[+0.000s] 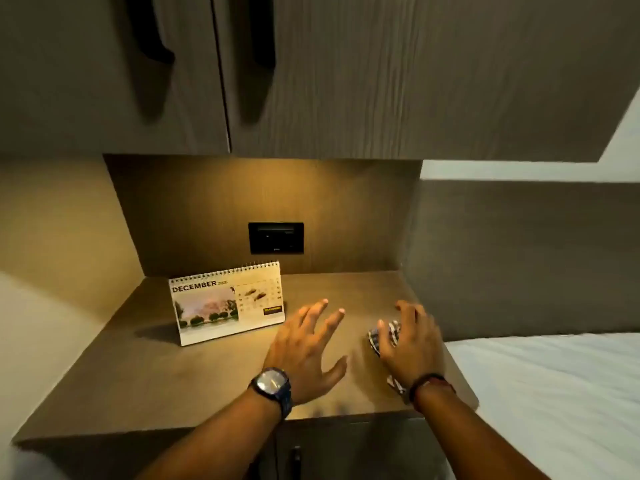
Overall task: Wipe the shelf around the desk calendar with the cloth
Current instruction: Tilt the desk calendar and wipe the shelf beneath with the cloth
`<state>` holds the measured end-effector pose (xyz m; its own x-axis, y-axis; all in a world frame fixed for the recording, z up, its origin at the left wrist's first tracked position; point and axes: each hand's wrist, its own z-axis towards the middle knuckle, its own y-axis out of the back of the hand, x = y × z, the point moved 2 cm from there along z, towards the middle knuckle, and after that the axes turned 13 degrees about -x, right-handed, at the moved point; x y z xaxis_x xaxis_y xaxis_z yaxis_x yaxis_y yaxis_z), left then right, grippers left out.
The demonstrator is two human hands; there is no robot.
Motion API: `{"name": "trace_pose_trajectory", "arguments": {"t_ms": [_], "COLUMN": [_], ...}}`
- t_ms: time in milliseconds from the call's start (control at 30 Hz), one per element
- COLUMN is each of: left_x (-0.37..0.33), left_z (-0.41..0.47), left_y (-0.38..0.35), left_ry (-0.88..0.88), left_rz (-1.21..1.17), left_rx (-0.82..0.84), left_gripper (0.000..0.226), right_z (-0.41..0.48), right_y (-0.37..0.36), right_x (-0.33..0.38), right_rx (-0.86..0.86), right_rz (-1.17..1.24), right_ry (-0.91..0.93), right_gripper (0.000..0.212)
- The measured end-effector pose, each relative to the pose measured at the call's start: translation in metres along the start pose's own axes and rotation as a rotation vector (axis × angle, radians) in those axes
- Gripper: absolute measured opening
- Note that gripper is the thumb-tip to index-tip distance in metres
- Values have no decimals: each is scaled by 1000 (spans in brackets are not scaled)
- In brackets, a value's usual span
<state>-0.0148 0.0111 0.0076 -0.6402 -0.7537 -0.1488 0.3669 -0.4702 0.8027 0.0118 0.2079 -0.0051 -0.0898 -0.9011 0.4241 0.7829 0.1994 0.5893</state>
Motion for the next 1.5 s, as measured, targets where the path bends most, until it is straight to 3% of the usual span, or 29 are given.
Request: {"name": "trace_pose_trajectory", "arguments": {"t_ms": [133, 267, 400, 500, 633, 767, 833, 967, 1133, 1367, 1500], "left_x": [22, 41, 53, 60, 88, 143, 174, 225, 262, 268, 268], "left_z": [-13, -17, -21, -22, -4, 39, 64, 103, 107, 101, 101], "left_y": [-77, -123, -141, -140, -107, -39, -10, 10, -11, -26, -26], "left_ry": [68, 46, 105, 103, 115, 69, 45, 80, 117, 100, 94], "left_rz": [13, 57, 30, 4, -15, 1, 60, 247, 311, 229, 204], "left_rx": [235, 359, 392, 418, 321, -102, -233, -51, 162, 200, 178], "left_gripper": [75, 84, 88, 89, 82, 65, 62, 72, 59, 60, 57], "right_z": [-21, -24, -22, -20, -13, -11, -12, -18, -15, -16, -35], "right_y": [-49, -78, -91, -98, -109, -126, -138, -168, -204, -231, -234], "right_x": [-43, -62, -55, -46, -21, 47, 87, 148, 182, 204, 218], "right_rx": [274, 354, 303, 313, 223, -25, -112, -134, -108, -85, -8], "right_rz": [-196, -279, -445, -489, -306, 138, 300, 444, 418, 447, 419], "right_ry": [-161, -222, -110, -134, -231, -414, -477, -584, -646, -636, -452], "right_gripper": [60, 74, 44, 28, 23, 11, 7, 11, 26, 43, 49]}}
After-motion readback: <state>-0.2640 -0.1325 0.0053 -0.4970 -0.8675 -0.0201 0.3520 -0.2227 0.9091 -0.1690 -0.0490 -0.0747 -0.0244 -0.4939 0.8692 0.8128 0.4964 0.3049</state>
